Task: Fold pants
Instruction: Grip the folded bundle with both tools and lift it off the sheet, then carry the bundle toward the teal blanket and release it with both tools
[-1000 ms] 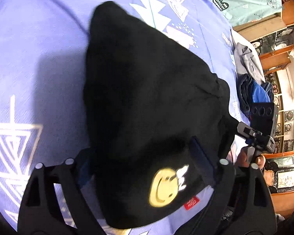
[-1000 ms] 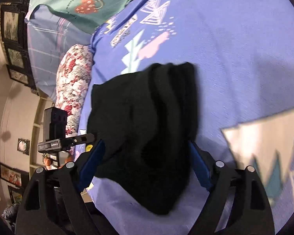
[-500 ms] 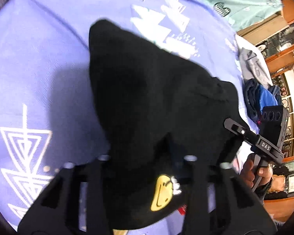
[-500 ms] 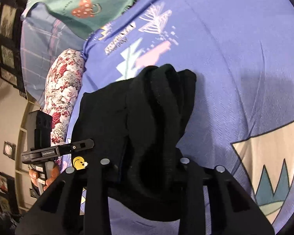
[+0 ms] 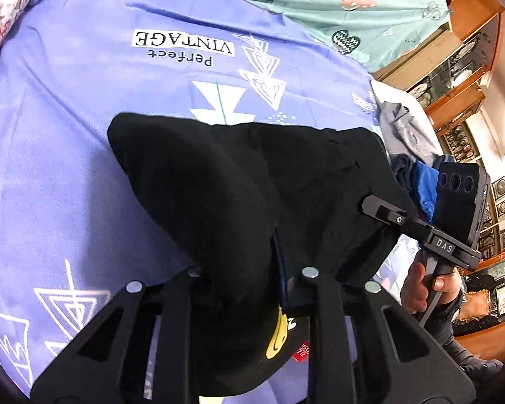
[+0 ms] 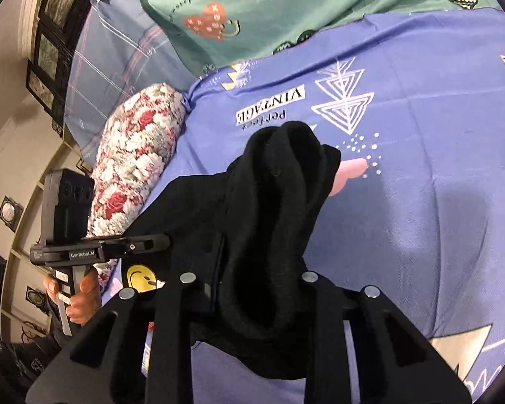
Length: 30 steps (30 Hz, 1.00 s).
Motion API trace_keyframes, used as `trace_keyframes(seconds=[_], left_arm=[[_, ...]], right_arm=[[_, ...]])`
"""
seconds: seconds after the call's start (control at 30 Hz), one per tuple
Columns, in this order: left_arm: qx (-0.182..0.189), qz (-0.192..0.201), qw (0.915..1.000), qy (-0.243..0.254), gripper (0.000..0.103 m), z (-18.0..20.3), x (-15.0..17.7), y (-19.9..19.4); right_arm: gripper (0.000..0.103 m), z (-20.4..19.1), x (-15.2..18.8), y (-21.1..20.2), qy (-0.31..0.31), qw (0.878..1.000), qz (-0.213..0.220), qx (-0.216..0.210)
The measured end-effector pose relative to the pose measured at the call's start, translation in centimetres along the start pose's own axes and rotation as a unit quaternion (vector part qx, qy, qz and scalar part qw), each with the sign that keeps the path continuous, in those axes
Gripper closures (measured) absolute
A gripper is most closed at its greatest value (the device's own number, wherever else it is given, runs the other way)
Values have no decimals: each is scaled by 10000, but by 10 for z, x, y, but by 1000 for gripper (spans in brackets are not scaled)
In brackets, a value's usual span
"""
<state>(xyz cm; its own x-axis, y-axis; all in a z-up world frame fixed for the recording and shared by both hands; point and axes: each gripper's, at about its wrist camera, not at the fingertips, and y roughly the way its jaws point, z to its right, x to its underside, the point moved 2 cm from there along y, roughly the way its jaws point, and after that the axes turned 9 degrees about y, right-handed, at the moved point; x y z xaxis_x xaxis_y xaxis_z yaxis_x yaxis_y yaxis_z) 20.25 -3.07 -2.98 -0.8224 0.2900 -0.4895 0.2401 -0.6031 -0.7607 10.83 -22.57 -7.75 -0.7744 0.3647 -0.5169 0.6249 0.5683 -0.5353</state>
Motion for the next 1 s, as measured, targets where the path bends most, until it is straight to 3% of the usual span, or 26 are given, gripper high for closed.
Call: trace_keyframes(seconds=[0.1,0.23,0.37,0.47,0.53,0.6,0.73,0.87,0.9,0.93,0.97,1.0], left_arm=[[-103,173,9997,133,82,0,-22,-12],[-327,562,9966,513,82,6,-80,-51],[-735,1114,9869,907,82,4,-160,-84],[-1198,1517,9741,1177,82,-7,-223,-94],[-1503,1510,9673,1379,82,-19,-262,-83],[-1694,1437,9656,1349,82,-46,-295,-58],[-1902,1121,9704,976,81,-113,-327,8],[-2091,699,9748,329,79,-187,-322,76],[-2216,648,9729,132,64,-204,-318,87],[-2264,752,9711,-26,36,-220,-311,94],[-2449,864,9656,-123,17,-229,-307,94],[-2712,972,9573,-252,2,-236,-303,92]], right_arm=[[77,-16,-21,5,-171,9998,111,-61],[77,-51,-70,-3,-703,9966,421,-113],[77,-98,-157,-4,-1401,9848,1027,-65],[77,-111,-222,14,-1631,9765,1412,-19],[77,-109,-258,37,-1731,9733,1508,25],[77,-92,-293,78,-1593,9763,1465,6],[77,-53,-323,154,-1475,9807,1258,253],[75,7,-335,230,-971,9838,790,1286],[74,23,-335,243,-884,9796,700,1662],[59,30,-334,249,-919,9763,658,1846],[36,37,-333,252,-1003,9677,761,2185],[24,41,-332,251,-1062,9605,917,2404]])
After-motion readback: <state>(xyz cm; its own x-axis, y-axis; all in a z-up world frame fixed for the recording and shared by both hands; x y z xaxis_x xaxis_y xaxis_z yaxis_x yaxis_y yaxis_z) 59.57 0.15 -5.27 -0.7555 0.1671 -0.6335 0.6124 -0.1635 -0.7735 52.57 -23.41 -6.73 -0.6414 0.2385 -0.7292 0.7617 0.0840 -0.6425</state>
